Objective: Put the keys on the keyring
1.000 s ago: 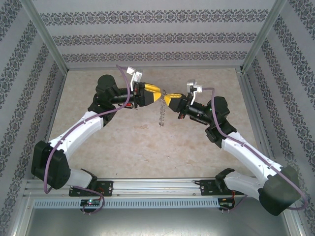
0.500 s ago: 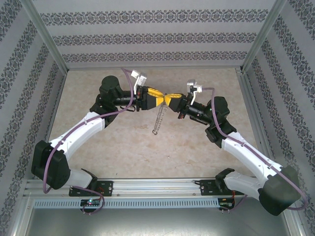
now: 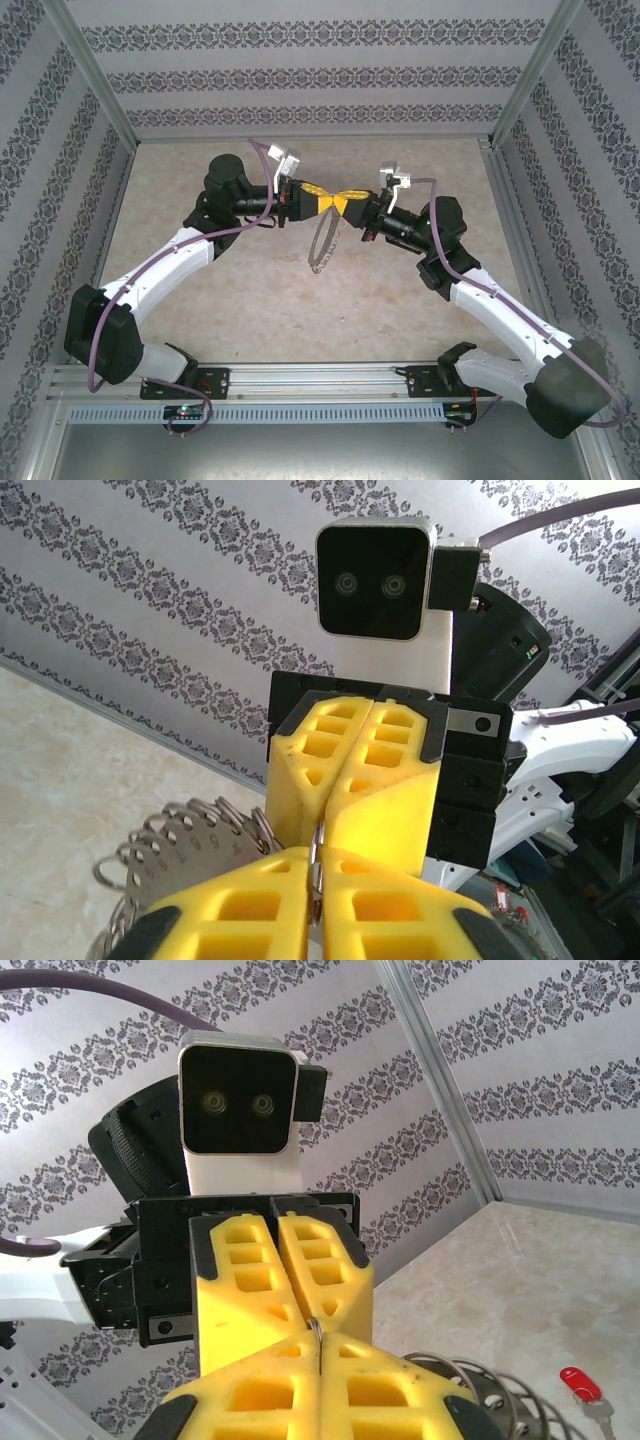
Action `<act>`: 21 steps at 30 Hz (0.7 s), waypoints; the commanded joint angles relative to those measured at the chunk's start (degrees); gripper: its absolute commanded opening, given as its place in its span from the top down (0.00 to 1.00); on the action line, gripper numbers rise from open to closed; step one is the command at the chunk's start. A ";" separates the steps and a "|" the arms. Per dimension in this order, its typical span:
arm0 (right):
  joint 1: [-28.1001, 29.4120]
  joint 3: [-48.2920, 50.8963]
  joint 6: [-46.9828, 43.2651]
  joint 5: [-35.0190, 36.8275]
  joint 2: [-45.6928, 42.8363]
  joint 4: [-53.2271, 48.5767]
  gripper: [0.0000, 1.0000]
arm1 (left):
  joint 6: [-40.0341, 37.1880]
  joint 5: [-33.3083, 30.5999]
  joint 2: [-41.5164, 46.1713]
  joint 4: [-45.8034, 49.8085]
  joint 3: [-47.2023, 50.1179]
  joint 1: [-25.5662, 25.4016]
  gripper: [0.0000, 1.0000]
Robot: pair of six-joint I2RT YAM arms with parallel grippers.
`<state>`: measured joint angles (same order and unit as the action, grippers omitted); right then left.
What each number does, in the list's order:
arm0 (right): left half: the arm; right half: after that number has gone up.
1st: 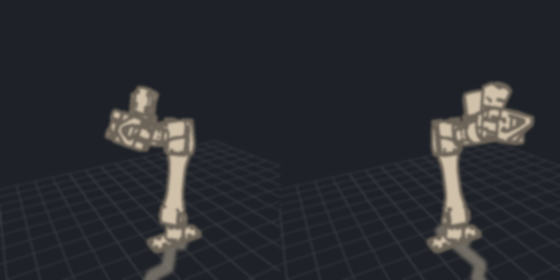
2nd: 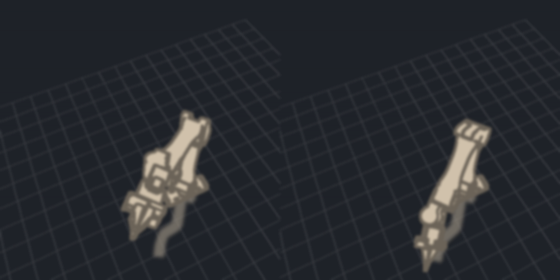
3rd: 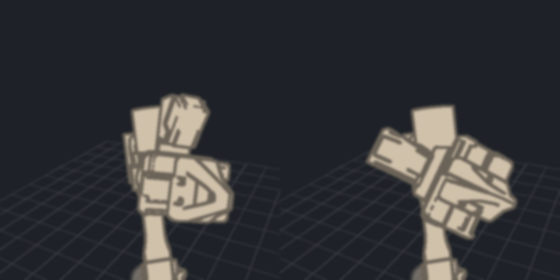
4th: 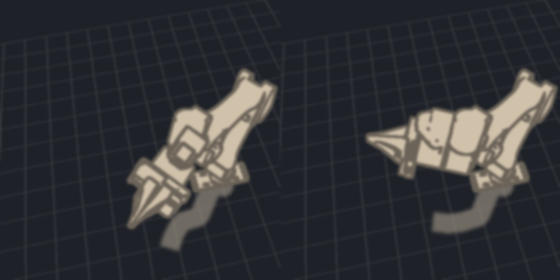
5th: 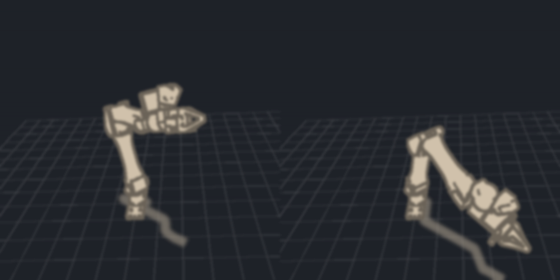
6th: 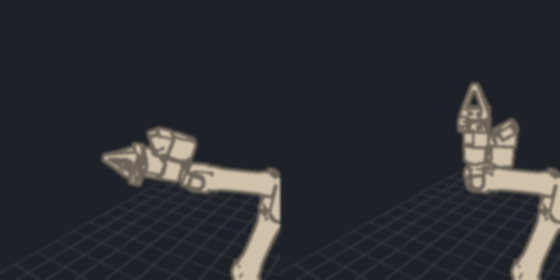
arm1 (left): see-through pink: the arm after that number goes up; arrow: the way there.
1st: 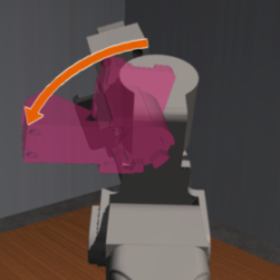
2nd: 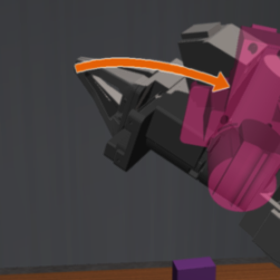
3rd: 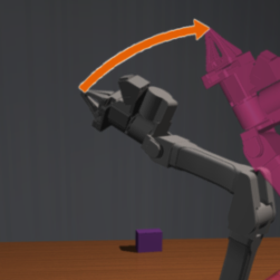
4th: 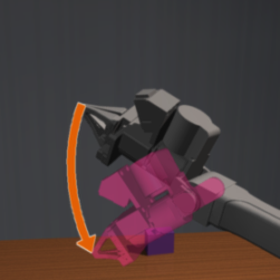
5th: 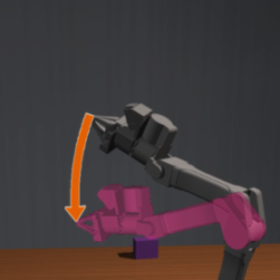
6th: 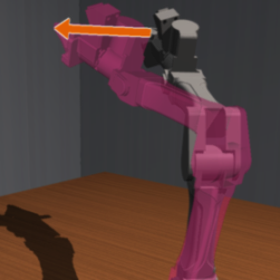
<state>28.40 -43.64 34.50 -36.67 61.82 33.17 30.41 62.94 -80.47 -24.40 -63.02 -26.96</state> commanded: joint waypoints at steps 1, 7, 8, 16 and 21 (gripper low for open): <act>0.60 -2.24 -0.58 0.81 -0.04 3.65 1.00 | -1.06 2.09 -0.39 -0.14 -1.57 -1.24 0.93; 0.60 -2.24 -0.61 0.72 0.01 3.48 1.00 | -1.49 2.10 -0.16 -0.08 -1.59 -1.27 1.00; 0.51 -2.33 -0.55 0.78 0.05 3.27 1.00 | -1.94 1.97 -0.06 0.45 -1.65 -1.28 1.00; -4.86 -1.78 2.83 4.14 -3.48 -1.62 0.32 | -15.76 -5.41 3.15 16.67 -2.96 -0.46 1.00; -8.53 -3.38 1.34 6.62 -4.05 -12.48 0.24 | -18.05 -11.18 4.81 19.70 -2.49 2.19 1.00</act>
<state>21.15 -44.58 36.64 -32.64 58.13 27.33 16.86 56.10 -78.52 -7.55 -63.77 -26.44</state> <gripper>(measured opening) 0.748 0.053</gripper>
